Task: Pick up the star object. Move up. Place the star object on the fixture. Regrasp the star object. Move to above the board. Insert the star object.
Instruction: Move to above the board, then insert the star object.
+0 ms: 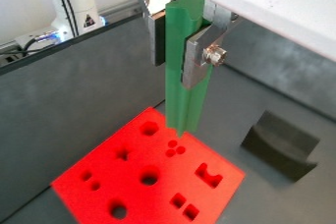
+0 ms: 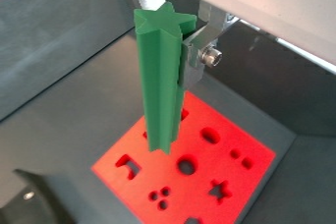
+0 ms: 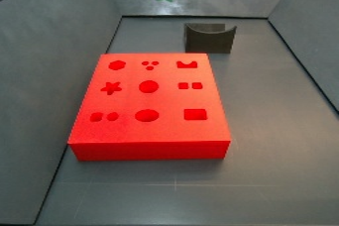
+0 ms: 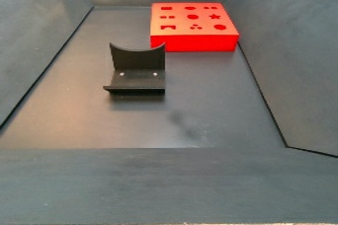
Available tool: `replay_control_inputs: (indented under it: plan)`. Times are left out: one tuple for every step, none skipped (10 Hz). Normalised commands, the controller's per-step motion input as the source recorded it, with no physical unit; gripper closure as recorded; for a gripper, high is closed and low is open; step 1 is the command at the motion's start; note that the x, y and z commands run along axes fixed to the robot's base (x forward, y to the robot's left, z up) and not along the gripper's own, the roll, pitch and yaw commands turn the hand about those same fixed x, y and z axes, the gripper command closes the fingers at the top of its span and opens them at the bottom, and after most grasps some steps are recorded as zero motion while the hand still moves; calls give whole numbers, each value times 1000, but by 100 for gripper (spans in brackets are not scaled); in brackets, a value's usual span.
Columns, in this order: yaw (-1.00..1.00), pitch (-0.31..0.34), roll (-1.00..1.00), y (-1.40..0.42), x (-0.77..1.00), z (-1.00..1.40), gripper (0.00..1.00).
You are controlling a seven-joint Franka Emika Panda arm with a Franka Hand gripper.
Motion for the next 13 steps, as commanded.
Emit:
replay_control_inputs:
  plan:
    - [-17, -25, -267, 0, -39, 10, 100]
    - [0, -7, 0, 0, 0, -6, 100]
    - [-163, -156, 96, -246, -786, -409, 100]
    - [-191, -13, 141, -217, -914, -623, 100]
    - [-280, -36, 46, -214, -803, -826, 100]
    - [-249, -96, 69, -206, -771, -774, 100]
    - [-211, -144, 94, -174, -789, -651, 100]
    - [-249, -143, 39, -194, -746, -737, 100]
    - [-380, -146, 0, -289, -549, -703, 100]
    - [-557, -91, 0, -189, -474, -649, 100]
    - [-543, -114, 0, -191, -454, -671, 100]
    - [-11, -54, 9, 0, -143, -43, 100]
    - [0, 0, -6, 146, 0, 0, 100]
